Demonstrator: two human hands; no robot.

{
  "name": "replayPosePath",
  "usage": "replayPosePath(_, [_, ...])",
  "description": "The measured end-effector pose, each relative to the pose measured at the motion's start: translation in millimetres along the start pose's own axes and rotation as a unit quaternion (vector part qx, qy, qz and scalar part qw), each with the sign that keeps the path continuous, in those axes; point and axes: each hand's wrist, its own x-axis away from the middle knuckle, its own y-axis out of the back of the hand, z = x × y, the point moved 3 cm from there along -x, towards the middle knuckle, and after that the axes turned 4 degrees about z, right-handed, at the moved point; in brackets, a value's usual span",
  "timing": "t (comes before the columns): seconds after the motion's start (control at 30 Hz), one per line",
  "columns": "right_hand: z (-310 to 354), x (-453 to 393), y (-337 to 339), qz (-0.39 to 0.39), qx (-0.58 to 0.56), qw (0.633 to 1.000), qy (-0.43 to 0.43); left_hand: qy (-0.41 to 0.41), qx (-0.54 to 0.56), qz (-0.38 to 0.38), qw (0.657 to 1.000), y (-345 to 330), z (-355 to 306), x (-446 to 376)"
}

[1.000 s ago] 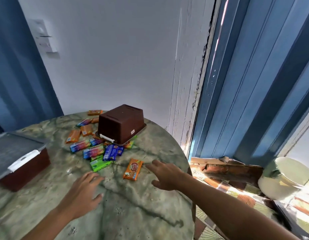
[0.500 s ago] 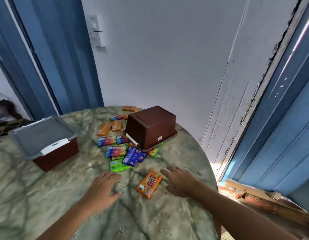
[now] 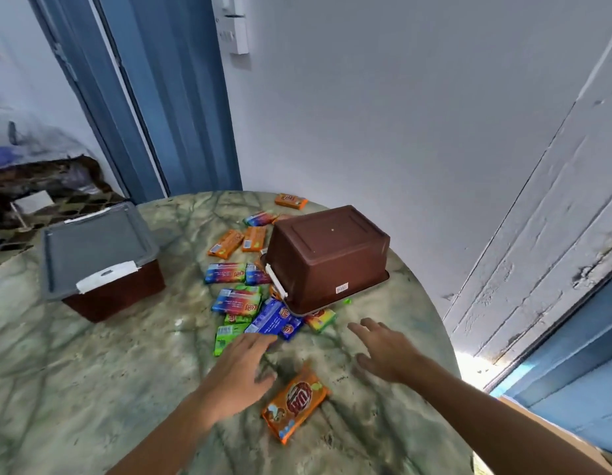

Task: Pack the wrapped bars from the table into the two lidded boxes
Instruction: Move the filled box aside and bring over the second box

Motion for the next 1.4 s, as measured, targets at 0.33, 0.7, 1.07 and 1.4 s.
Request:
replayPosePath(0.33, [-149,-94,29,-0.254,-0.360,0.886,-0.140,0.141,0.207,-0.104,0.962,-15,-22,-112])
replayPosePath(0.7, [-171,-159,32,-0.129,-0.656,0.733,-0.124,0.284,0.196,-0.169,0.923,-37,-27,-170])
replayPosePath(1.07, [-167,-153,78,-0.176,-0.725,0.664,-0.052,0.212,0.455,-0.296,0.813,22,-42,-173])
replayPosePath(1.4, [-127,-130,173,-0.095,-0.770,0.620,0.120,0.155,0.482,-0.440,0.741,119,-33,-91])
